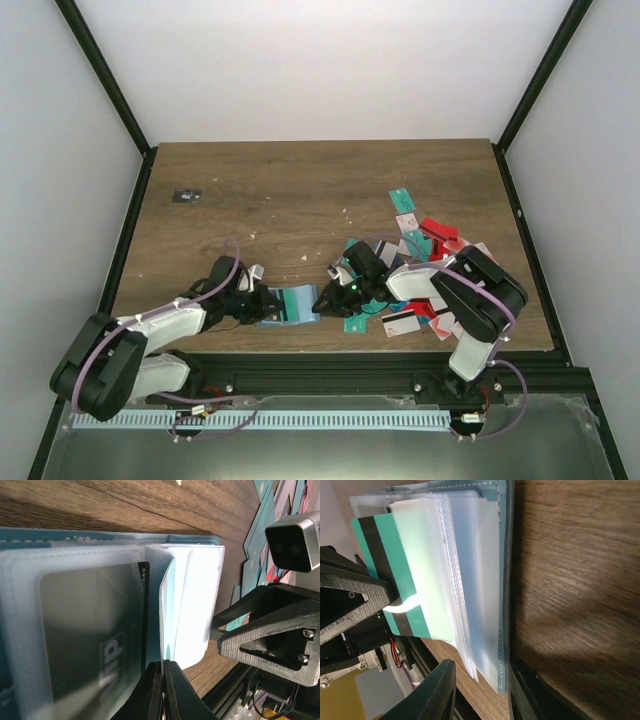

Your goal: Put the credit cards into the card holder

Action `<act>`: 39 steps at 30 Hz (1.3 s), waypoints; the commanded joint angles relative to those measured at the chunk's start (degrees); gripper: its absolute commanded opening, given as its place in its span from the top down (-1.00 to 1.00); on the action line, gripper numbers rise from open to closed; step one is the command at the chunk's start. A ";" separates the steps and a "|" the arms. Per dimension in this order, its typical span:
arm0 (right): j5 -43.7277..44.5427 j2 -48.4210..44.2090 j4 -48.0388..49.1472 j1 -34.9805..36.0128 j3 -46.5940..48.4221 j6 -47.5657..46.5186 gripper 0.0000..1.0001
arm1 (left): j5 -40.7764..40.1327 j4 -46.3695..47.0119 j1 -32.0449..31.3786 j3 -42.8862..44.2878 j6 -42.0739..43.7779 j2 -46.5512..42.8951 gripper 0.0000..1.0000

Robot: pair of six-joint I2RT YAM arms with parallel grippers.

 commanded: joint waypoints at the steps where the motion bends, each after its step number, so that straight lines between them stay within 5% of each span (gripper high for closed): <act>1: 0.99 2.27 -1.98 0.50 -0.59 -0.76 0.37 | 2.13 1.55 0.21 0.66 2.52 3.27 0.92; 25: 11.51 0.27 -21.27 0.36 11.20 -9.79 0.37 | 4.95 -2.29 0.17 7.28 10.32 13.53 0.92; 39: 12.87 4.80 -20.64 -0.12 12.80 -9.60 0.87 | 5.25 -3.77 0.05 7.19 11.97 14.30 0.92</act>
